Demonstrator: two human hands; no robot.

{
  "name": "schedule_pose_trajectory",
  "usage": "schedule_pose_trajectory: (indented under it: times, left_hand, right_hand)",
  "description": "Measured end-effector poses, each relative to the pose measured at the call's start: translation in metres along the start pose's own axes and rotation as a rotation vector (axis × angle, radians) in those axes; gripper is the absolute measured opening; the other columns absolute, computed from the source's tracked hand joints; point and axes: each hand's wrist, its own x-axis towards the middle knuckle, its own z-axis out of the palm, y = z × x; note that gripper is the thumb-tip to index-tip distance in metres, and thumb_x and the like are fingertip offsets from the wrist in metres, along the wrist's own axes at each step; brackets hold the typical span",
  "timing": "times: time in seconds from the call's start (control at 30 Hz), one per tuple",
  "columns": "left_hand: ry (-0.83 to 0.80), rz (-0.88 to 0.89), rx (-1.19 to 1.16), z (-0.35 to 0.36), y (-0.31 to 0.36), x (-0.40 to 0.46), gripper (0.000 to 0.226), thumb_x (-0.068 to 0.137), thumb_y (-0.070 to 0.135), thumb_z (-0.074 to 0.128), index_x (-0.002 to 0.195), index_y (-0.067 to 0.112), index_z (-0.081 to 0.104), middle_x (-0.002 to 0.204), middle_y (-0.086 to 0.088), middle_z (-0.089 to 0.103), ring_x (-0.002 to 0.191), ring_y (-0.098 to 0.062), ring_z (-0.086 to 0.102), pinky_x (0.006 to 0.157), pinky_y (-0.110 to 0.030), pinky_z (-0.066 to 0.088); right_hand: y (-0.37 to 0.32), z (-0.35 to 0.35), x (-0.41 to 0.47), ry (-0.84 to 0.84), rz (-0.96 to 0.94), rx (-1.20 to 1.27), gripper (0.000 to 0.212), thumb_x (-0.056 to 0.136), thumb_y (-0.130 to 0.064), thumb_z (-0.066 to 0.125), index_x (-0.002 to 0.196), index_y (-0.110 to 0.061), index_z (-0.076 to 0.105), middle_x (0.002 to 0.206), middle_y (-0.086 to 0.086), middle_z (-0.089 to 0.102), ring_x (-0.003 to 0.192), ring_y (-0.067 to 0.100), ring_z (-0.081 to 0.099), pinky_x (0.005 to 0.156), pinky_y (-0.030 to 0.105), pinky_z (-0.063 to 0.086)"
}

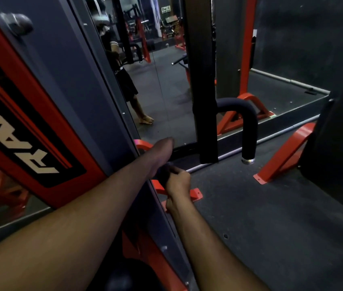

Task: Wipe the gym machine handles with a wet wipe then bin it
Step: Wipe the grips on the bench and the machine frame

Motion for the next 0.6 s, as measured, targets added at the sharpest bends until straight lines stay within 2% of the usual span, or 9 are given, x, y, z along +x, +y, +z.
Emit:
schedule_pose_trajectory:
  times: [0.07,0.13,0.17,0.2,0.3,0.4,0.47,0.6]
  left_hand:
    - [-0.013,0.004,0.036,0.001,-0.004,0.007,0.033,0.101,0.020,0.031,0.092,0.008,0.061,0.073,-0.013,0.059,0.041,-0.013,0.051,0.047,-0.021,0.035]
    - [-0.027,0.032,0.105,0.002,-0.009,0.017,0.034,0.102,0.013,0.037,0.114,0.002,0.067,0.096,-0.018,0.066,0.077,-0.024,0.065,0.068,-0.031,0.051]
    - [-0.040,0.027,0.140,0.002,-0.013,0.023,0.034,0.101,0.011,0.041,0.124,0.001,0.065,0.114,-0.020,0.067,0.099,-0.032,0.066,0.084,-0.037,0.055]
    - [-0.046,0.019,0.190,0.002,-0.016,0.029,0.038,0.099,0.010,0.045,0.131,0.004,0.063,0.126,-0.020,0.065,0.112,-0.035,0.063,0.092,-0.040,0.054]
    - [-0.006,0.044,0.359,0.003,-0.023,0.031,0.046,0.089,0.006,0.048,0.132,0.017,0.060,0.124,-0.015,0.064,0.104,-0.028,0.061,0.077,-0.030,0.048]
    - [0.023,0.069,0.427,0.009,-0.026,0.028,0.060,0.094,0.005,0.050,0.151,0.019,0.040,0.137,-0.013,0.053,0.119,-0.034,0.057,0.085,-0.027,0.044]
    - [0.058,0.108,0.503,0.012,-0.027,0.034,0.063,0.093,0.004,0.054,0.153,0.017,0.038,0.143,-0.015,0.046,0.124,-0.034,0.054,0.088,-0.025,0.042]
    - [0.055,0.106,0.561,0.009,-0.019,0.060,0.073,0.091,0.003,0.055,0.158,0.014,0.027,0.153,-0.017,0.035,0.138,-0.034,0.043,0.109,-0.035,0.040]
  right_hand:
    - [-0.006,-0.018,0.000,-0.066,-0.024,-0.055,0.017,0.091,-0.005,0.065,0.077,-0.009,0.073,0.078,0.011,0.072,0.078,0.022,0.062,0.076,0.036,0.053]
    - [-0.019,-0.046,0.000,-0.090,-0.075,-0.081,0.024,0.093,0.003,0.062,0.076,-0.013,0.071,0.078,0.008,0.071,0.077,0.021,0.063,0.073,0.032,0.053]
    - [-0.027,-0.062,-0.002,-0.091,-0.105,-0.099,0.025,0.092,0.005,0.062,0.078,-0.013,0.071,0.081,0.009,0.073,0.079,0.022,0.064,0.073,0.032,0.054]
    - [-0.034,-0.078,-0.002,-0.096,-0.130,-0.124,0.025,0.091,0.007,0.063,0.081,-0.014,0.072,0.087,0.011,0.075,0.081,0.022,0.065,0.076,0.034,0.055]
    - [-0.057,-0.124,0.003,-0.076,-0.231,-0.289,0.030,0.087,0.007,0.064,0.087,-0.020,0.076,0.091,0.006,0.077,0.084,0.024,0.071,0.087,0.045,0.058]
    - [-0.087,-0.156,0.011,-0.043,-0.310,-0.450,0.025,0.088,0.000,0.068,0.092,-0.023,0.076,0.086,-0.002,0.077,0.084,0.019,0.075,0.087,0.051,0.060]
    - [-0.108,-0.162,0.011,-0.080,-0.378,-0.556,0.027,0.087,0.000,0.069,0.095,-0.026,0.073,0.088,-0.005,0.077,0.085,0.014,0.074,0.085,0.045,0.061]
    - [-0.154,-0.148,0.011,-0.177,-0.546,-0.749,0.029,0.085,0.002,0.070,0.095,-0.025,0.066,0.086,-0.013,0.074,0.078,-0.002,0.070,0.073,0.017,0.056]
